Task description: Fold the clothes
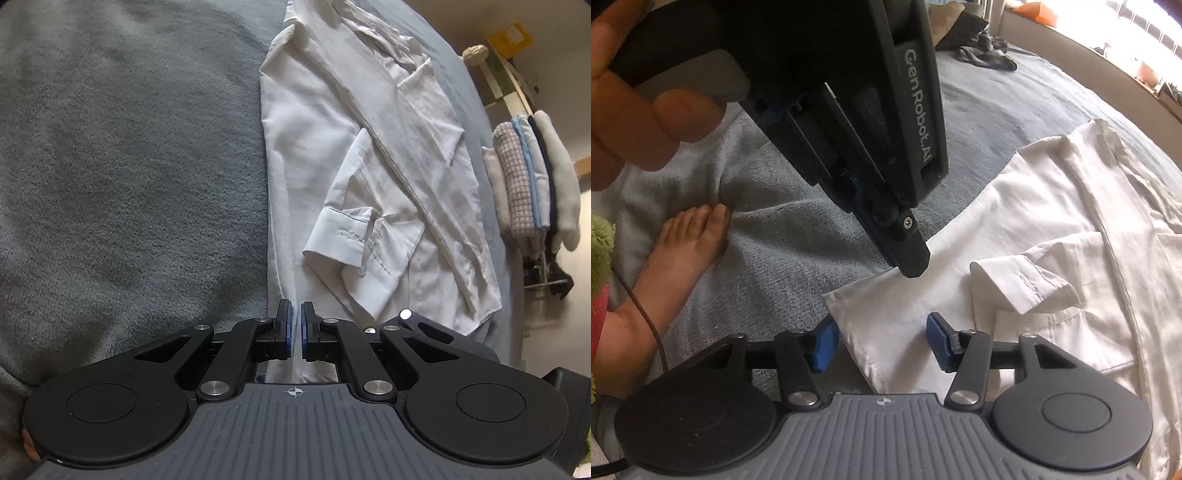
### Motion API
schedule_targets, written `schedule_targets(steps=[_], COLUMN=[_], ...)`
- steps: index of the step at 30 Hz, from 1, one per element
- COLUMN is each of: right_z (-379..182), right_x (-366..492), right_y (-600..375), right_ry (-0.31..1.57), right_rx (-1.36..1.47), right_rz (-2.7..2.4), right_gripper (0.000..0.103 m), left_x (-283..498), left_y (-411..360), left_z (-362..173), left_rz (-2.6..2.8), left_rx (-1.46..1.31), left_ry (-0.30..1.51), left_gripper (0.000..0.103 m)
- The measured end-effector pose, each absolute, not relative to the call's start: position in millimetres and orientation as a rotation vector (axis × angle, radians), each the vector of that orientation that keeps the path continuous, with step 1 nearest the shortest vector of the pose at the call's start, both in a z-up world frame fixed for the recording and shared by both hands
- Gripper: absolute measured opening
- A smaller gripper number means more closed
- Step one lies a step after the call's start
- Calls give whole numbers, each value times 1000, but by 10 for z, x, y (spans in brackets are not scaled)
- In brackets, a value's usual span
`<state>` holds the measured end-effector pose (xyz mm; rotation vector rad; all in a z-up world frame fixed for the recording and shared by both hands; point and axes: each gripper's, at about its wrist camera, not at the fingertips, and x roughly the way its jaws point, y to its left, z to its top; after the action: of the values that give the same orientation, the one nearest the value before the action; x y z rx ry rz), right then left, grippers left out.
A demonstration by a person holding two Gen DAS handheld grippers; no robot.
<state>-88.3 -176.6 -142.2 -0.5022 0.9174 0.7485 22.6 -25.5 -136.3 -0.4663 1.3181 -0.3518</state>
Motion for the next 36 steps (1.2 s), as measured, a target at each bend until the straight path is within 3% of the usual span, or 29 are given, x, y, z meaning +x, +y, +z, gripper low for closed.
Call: schedule_targets(steps=[4, 7, 10, 14, 31, 34, 36], right_z=[-1409, -1407, -1376, -1341, -1556, -1535, -1519], right_x=[-906, -906, -906, -948, -1023, -1026, -1023], right_y=[-1810, -1839, -1883, -1902, -1639, -1682, -1713], right_ry=[903, 919, 949, 937, 851, 846, 843], right_rx=[-486, -472, -428, -406, -540, -528, -518], right_rz=[766, 768, 787, 819, 834, 836, 836], right_gripper=[35, 33, 39, 56, 58, 46, 28], left_x=[219, 217, 215, 213, 228, 235, 240], left_y=[-242, -236, -232, -234, -174, -146, -127], left_z=[-1345, -1337, -1337, -1354, -1382, -1364, -1352], left_rz=[-351, -351, -352, -354, -330, -327, -326], left_rx=[-480, -486, -492, -499, -519, -534, -543], left_ry=[1307, 1302, 1301, 1310, 1306, 1287, 1275], left_gripper=[3, 3, 3, 3, 3, 4, 4])
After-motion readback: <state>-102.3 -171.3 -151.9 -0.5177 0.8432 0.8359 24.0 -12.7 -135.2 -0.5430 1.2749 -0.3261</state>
